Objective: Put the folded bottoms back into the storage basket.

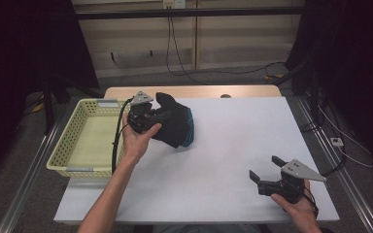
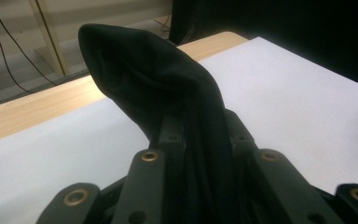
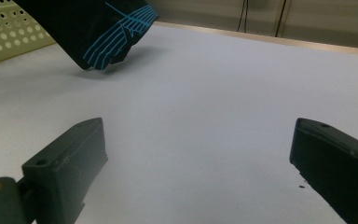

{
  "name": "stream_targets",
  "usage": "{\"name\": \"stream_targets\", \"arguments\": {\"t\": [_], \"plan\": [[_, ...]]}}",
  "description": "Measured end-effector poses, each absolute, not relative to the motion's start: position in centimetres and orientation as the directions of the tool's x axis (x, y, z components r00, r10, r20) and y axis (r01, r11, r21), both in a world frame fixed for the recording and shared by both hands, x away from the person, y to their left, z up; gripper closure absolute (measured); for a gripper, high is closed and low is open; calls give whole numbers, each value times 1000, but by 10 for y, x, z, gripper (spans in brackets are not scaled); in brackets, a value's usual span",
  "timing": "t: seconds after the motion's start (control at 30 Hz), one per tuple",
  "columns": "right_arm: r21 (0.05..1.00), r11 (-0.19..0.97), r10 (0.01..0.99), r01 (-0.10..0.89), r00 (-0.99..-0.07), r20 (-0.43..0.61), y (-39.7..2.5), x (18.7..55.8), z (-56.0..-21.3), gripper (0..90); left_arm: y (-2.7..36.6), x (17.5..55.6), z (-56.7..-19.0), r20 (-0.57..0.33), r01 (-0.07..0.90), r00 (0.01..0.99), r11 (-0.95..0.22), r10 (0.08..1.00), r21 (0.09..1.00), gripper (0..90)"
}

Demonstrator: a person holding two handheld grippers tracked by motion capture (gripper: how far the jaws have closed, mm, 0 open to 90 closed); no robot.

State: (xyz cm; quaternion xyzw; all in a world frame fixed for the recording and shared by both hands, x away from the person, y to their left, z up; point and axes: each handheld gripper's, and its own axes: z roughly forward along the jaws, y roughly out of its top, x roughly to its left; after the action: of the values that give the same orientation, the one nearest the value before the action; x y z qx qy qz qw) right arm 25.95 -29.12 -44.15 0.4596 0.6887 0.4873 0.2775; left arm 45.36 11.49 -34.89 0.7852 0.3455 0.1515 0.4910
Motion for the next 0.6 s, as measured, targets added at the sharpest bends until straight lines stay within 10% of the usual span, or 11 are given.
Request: {"name": "stream_targets", "arguments": {"t": [0.6], "plan": [[927, 107, 900, 358, -432, 63, -291, 258, -441, 34, 133, 436, -334, -68, 347, 721, -275, 690, 897, 744]]}}
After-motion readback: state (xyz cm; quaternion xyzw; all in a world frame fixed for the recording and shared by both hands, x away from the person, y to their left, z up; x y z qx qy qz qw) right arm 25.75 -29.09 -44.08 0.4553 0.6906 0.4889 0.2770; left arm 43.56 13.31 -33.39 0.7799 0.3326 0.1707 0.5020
